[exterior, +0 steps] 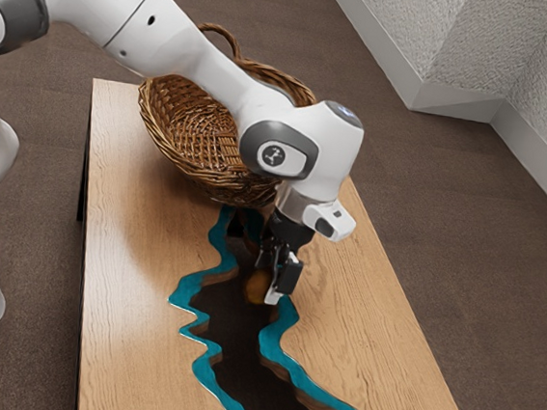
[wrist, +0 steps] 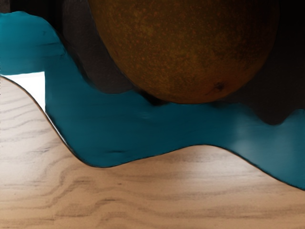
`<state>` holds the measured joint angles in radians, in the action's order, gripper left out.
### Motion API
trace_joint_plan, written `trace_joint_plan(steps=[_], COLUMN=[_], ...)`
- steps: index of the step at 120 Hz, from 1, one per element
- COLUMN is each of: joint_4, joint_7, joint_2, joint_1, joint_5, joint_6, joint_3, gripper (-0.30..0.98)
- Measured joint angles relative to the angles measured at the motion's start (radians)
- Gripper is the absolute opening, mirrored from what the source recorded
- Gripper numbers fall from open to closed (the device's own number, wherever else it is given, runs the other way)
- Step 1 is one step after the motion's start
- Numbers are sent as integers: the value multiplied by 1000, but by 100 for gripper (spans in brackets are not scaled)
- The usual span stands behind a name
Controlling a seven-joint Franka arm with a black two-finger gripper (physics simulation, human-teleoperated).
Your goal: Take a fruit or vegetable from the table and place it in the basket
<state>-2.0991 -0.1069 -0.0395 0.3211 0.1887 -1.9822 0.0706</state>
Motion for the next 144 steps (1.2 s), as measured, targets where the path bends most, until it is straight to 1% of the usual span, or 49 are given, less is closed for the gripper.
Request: trace_joint_plan(steps=[26,40,51,66,85,90,96,106,117,131,144], joint_4=[-14,-14,-14,-13,-4,14,78,192,339,512,552], joint_7=[-2,-8,-14,-24,-38,-42,-50,-60,-66,-60,-50], joint_2=[4,4,4,2,-20,-34,-47,-72,-82,-104,-160], joint_1=[6,6,7,9,10,13,18,25,16,10,4], joint_5=[15,14,12,5,-13,-32,-72,-151,-242,-333,-401], joint_6=[-9,-13,-15,-17,-18,-17,-5,27,82,196,326], joint_3=[0,-1,0,2,1,0,-1,1,19,117,210], gripper=[69,45,31,23,18,16,15,16,14,14,15])
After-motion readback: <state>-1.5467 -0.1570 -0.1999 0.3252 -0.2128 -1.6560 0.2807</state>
